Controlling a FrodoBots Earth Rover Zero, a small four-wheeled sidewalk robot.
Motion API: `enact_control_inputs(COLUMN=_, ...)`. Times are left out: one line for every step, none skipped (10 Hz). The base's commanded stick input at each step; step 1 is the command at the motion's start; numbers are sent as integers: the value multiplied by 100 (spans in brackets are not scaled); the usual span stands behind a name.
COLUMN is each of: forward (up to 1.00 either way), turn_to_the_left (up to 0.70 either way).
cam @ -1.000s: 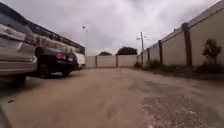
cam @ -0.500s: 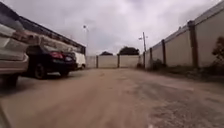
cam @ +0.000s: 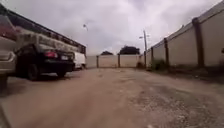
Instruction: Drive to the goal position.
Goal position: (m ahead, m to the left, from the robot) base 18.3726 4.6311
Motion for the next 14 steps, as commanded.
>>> enact_control_inputs(forward=85, turn_to_the_left=0)
enact_control_inputs(forward=85, turn_to_the_left=0)
enact_control_inputs(forward=85, turn_to_the_left=0)
enact_control_inputs(forward=85, turn_to_the_left=0)
enact_control_inputs(forward=85, turn_to_the_left=0)
enact_control_inputs(forward=85, turn_to_the_left=0)
enact_control_inputs(forward=85, turn_to_the_left=0)
enact_control_inputs(forward=85, turn_to_the_left=0)
enact_control_inputs(forward=85, turn_to_the_left=0)
enact_control_inputs(forward=85, turn_to_the_left=0)
enact_control_inputs(forward=85, turn_to_the_left=0)
enact_control_inputs(forward=85, turn_to_the_left=0)
enact_control_inputs(forward=85, turn_to_the_left=0)
enact_control_inputs(forward=85, turn_to_the_left=0)
